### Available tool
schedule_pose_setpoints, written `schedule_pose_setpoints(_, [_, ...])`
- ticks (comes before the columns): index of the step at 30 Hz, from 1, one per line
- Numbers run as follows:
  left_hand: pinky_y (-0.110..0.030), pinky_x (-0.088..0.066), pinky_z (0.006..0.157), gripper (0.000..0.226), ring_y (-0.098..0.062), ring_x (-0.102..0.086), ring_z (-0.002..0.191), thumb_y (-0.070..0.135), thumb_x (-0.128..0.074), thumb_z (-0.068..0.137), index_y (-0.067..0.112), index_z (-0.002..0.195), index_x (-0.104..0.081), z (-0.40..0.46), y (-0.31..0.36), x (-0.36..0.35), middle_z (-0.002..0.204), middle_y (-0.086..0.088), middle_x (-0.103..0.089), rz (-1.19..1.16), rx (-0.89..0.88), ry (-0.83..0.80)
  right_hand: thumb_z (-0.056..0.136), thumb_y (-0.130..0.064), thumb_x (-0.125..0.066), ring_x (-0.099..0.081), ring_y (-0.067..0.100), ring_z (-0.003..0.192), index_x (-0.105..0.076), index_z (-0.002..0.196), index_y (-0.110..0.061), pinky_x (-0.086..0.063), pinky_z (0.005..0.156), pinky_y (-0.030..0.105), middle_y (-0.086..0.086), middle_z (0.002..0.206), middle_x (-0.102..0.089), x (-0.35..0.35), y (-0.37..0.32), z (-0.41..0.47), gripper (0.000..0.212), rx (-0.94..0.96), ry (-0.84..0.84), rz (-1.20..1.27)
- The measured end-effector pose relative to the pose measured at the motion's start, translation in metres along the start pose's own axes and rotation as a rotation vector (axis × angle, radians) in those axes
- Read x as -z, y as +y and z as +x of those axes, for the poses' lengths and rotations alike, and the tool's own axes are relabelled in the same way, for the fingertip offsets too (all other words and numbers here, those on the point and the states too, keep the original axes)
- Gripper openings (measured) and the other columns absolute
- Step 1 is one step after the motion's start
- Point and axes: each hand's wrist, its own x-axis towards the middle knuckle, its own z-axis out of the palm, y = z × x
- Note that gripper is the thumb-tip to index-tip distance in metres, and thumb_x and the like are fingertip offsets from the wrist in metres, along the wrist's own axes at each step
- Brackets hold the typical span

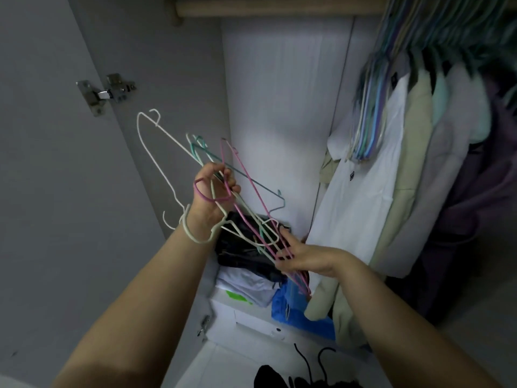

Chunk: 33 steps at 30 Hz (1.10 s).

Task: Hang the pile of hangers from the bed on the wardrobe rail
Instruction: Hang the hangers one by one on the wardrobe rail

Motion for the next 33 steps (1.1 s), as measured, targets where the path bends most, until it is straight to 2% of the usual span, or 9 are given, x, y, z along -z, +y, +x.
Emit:
schedule_pose_setpoints(3, [-0.026, -0.034, 0.054, 0.022, -0.012, -0.040, 0.051, 0.015, -0.043, 0.086, 0.015, 0.065, -0.052, 0.008, 0.002, -0.003, 0.062, 0.002, -0.046, -0.003, -0.028, -0.015, 0.058, -0.060, -0.081, -0.046, 0.017, 0.130, 0.013, 0.149, -0.038, -0.039, 0.109, 0.035, 0.001, 0.151, -0.035, 0.003, 0.011, -0.002, 0.133, -0.029, 0.078, -0.194])
schedule_pose_setpoints(7, [-0.027, -0.038, 0.054, 0.008, -0.012, -0.046, 0.047, 0.018, -0.061, 0.063, 0.013, 0.057, -0.058, 0.016, 0.015, -0.009, 0.063, -0.002, -0.057, 0.056, -0.046, -0.087, 0.080, -0.038, -0.073, -0.055, 0.003, 0.105, -0.040, 0.130, -0.025, -0.046, 0.086, 0.014, -0.012, 0.117, -0.056, 0.010, 0.015, -0.015, 0.061, 0.061, 0.251, 0.039])
schedule_pose_setpoints(10, [-0.028, -0.039, 0.056, 0.008, -0.013, -0.043, 0.046, 0.017, -0.060, 0.052, 0.013, 0.050, -0.054, 0.017, 0.017, -0.009, 0.075, -0.009, -0.053, 0.027, -0.051, -0.049, 0.089, -0.026, -0.065, -0.056, -0.001, 0.092, -0.046, 0.119, -0.030, -0.043, 0.072, 0.006, -0.013, 0.105, -0.058, 0.011, 0.015, -0.023, 0.036, 0.135, 0.341, 0.186])
schedule_pose_setpoints(14, [-0.027, -0.035, 0.056, 0.015, -0.013, -0.037, 0.045, 0.016, -0.049, 0.069, 0.017, 0.055, -0.051, 0.017, 0.013, 0.002, 0.079, -0.003, -0.052, -0.044, -0.042, 0.015, 0.080, -0.052, -0.062, -0.049, 0.001, 0.114, -0.037, 0.142, -0.025, -0.043, 0.080, 0.012, -0.010, 0.134, -0.049, 0.015, 0.016, -0.028, 0.072, 0.177, 0.376, 0.261])
schedule_pose_setpoints(17, [-0.023, -0.033, 0.052, 0.009, -0.012, -0.032, 0.044, 0.023, -0.053, 0.067, 0.017, 0.060, -0.052, 0.013, 0.011, 0.008, 0.069, 0.002, -0.048, -0.060, 0.000, -0.025, 0.091, -0.040, -0.056, -0.048, 0.005, 0.118, -0.039, 0.143, -0.022, -0.038, 0.094, 0.018, -0.008, 0.136, -0.047, 0.020, -0.002, -0.031, 0.057, 0.223, 0.535, 0.297])
schedule_pose_setpoints(20, [-0.024, -0.029, 0.051, 0.012, -0.010, -0.032, 0.044, 0.029, -0.054, 0.072, 0.017, 0.074, -0.054, 0.008, 0.004, 0.007, 0.070, 0.004, -0.045, 0.050, 0.052, -0.069, 0.091, -0.045, -0.056, -0.052, 0.000, 0.094, -0.039, 0.141, -0.021, -0.039, 0.091, 0.025, -0.007, 0.122, -0.052, 0.031, -0.041, -0.032, 0.058, 0.269, 0.690, 0.358])
schedule_pose_setpoints(24, [-0.027, -0.028, 0.055, 0.022, -0.009, -0.037, 0.048, 0.034, -0.061, 0.079, 0.014, 0.089, -0.061, 0.005, -0.001, -0.005, 0.074, 0.005, -0.047, 0.270, 0.114, -0.111, 0.074, -0.069, -0.061, -0.030, 0.008, 0.054, -0.057, 0.120, -0.016, -0.032, 0.058, 0.024, -0.007, 0.063, -0.036, 0.060, -0.105, -0.032, 0.070, 0.327, 0.773, 0.637])
schedule_pose_setpoints(28, [-0.027, -0.030, 0.056, 0.029, -0.009, -0.040, 0.049, 0.043, -0.063, 0.078, 0.015, 0.089, -0.062, 0.006, 0.010, -0.022, 0.074, 0.005, -0.048, 0.323, 0.126, -0.118, 0.067, -0.077, -0.061, -0.025, 0.009, 0.050, -0.059, 0.112, -0.025, -0.028, 0.051, 0.022, -0.006, 0.061, -0.032, 0.098, -0.156, -0.042, 0.069, 0.322, 0.932, 0.819])
schedule_pose_setpoints(33, [-0.028, -0.034, 0.056, 0.038, -0.010, -0.041, 0.050, 0.050, -0.067, 0.076, 0.014, 0.088, -0.061, 0.006, 0.018, -0.027, 0.073, 0.004, -0.047, 0.313, 0.124, -0.161, 0.066, -0.080, -0.057, -0.016, 0.010, 0.047, -0.057, 0.098, -0.023, -0.024, 0.056, 0.020, -0.005, 0.041, -0.029, 0.117, -0.164, -0.048, 0.065, 0.165, 0.828, 1.050])
